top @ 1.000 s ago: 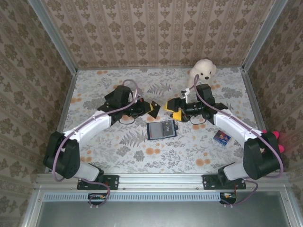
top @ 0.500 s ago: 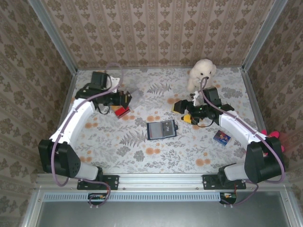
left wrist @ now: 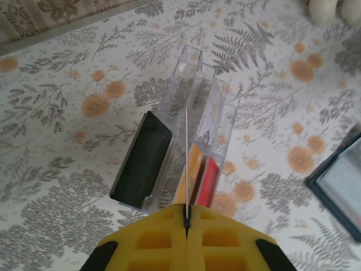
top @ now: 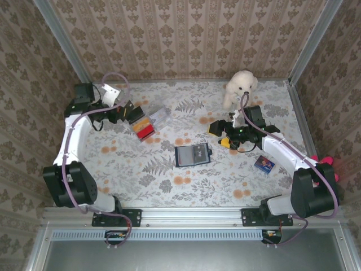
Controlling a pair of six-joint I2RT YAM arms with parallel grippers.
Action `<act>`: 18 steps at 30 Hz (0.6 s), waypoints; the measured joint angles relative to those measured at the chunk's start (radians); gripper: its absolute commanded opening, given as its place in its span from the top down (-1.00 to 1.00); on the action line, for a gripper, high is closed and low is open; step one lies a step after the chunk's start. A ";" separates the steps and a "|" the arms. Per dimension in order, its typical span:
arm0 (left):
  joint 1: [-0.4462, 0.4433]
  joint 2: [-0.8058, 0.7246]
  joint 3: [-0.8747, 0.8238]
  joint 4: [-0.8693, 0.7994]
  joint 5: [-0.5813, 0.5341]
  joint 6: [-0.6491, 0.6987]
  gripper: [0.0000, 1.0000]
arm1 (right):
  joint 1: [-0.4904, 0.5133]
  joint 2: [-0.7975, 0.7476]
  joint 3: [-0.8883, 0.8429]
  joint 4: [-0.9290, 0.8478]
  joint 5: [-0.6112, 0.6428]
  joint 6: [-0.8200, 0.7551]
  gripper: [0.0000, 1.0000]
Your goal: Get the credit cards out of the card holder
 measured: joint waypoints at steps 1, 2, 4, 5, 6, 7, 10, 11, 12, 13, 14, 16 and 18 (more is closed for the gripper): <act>0.000 0.015 0.008 -0.003 -0.001 0.033 1.00 | 0.000 0.000 0.000 0.000 0.000 0.000 -1.00; 0.000 0.031 0.014 -0.004 -0.003 0.064 1.00 | 0.000 0.000 0.000 0.000 0.000 0.000 -1.00; 0.000 0.064 0.032 -0.005 -0.004 0.114 1.00 | 0.000 0.000 0.000 0.000 0.000 0.000 -1.00; -0.001 0.084 0.046 -0.006 -0.007 0.137 1.00 | 0.000 0.000 0.000 0.000 0.000 0.000 -1.00; -0.003 0.103 0.061 -0.007 -0.010 0.156 1.00 | 0.000 0.000 0.000 0.000 0.000 0.001 -1.00; -0.006 0.122 0.075 -0.008 -0.014 0.172 1.00 | 0.000 0.000 0.000 0.000 0.000 0.001 -1.00; -0.017 0.183 0.130 -0.018 -0.021 0.214 1.00 | 0.000 0.001 0.000 0.000 0.000 0.001 -1.00; -0.023 0.208 0.153 -0.023 -0.023 0.228 1.00 | 0.000 0.002 0.000 0.001 0.000 0.002 -1.00; -0.029 0.229 0.171 -0.026 -0.027 0.240 1.00 | 0.000 0.003 0.000 0.000 0.000 0.002 -1.00; -0.036 0.249 0.188 -0.032 -0.029 0.253 1.00 | 0.000 0.003 0.000 0.001 0.000 0.002 -1.00; -0.045 0.271 0.208 -0.044 -0.034 0.268 1.00 | 0.000 0.004 0.000 0.001 0.000 0.003 -1.00; -0.060 0.303 0.229 -0.057 -0.044 0.296 1.00 | 0.000 0.004 0.000 0.000 0.000 0.005 -1.00; -0.072 0.323 0.235 -0.067 -0.054 0.321 1.00 | 0.000 0.004 0.000 0.000 0.000 0.005 -1.00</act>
